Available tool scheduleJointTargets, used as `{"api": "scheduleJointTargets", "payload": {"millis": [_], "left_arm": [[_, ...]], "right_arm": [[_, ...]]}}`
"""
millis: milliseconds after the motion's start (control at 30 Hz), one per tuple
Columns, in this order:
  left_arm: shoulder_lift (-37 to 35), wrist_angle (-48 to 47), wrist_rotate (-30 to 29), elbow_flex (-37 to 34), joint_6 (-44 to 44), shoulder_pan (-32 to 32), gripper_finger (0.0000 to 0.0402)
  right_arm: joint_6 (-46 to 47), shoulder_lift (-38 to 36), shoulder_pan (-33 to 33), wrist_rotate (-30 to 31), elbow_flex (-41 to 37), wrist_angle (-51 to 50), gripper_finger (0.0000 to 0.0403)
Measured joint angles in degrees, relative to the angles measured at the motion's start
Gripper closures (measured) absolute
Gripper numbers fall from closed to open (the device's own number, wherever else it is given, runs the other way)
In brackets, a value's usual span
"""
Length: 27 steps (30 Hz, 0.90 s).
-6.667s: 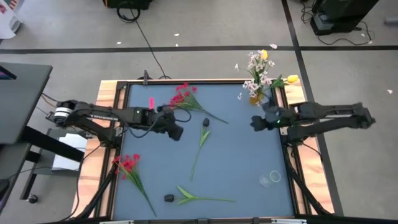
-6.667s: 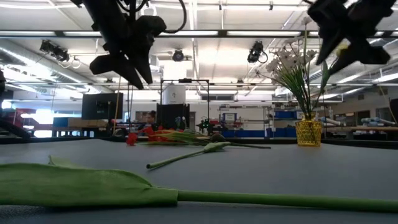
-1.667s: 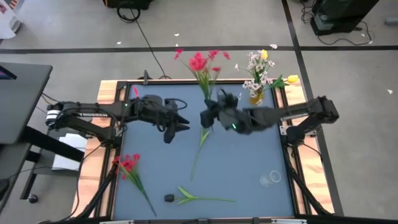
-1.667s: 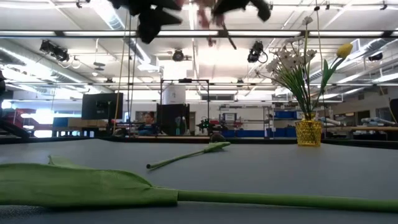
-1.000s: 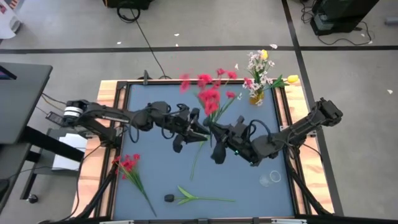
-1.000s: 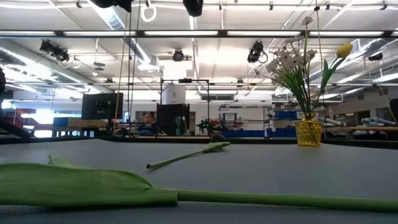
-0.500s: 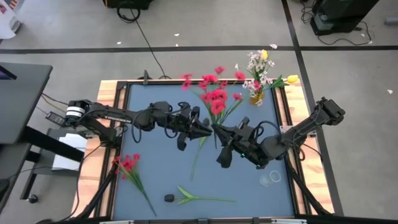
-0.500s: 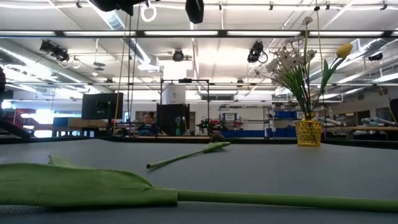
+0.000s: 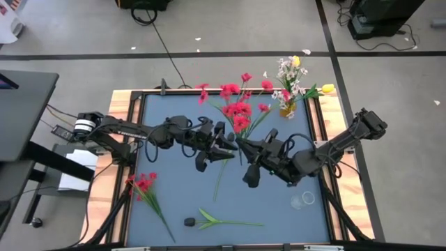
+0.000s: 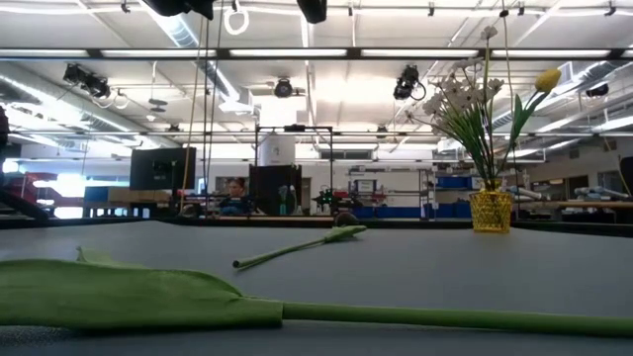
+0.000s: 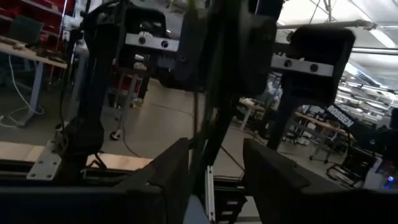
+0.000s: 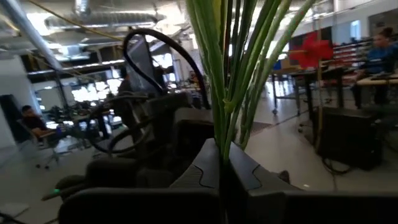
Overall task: Sort flowers into vase by color
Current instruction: Put the top red flowers into the transparent vase
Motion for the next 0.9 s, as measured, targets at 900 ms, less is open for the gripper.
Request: {"api": "scheduleJointTargets", "payload": {"millis": [900], "left_arm": [[-0.09, -2.95, 1.05, 0.02, 0.12, 0.13, 0.04]], "right_arm": [[2.74, 0.08, -1.93, -2.6, 0.01, -6.1, 0.0368]]}}
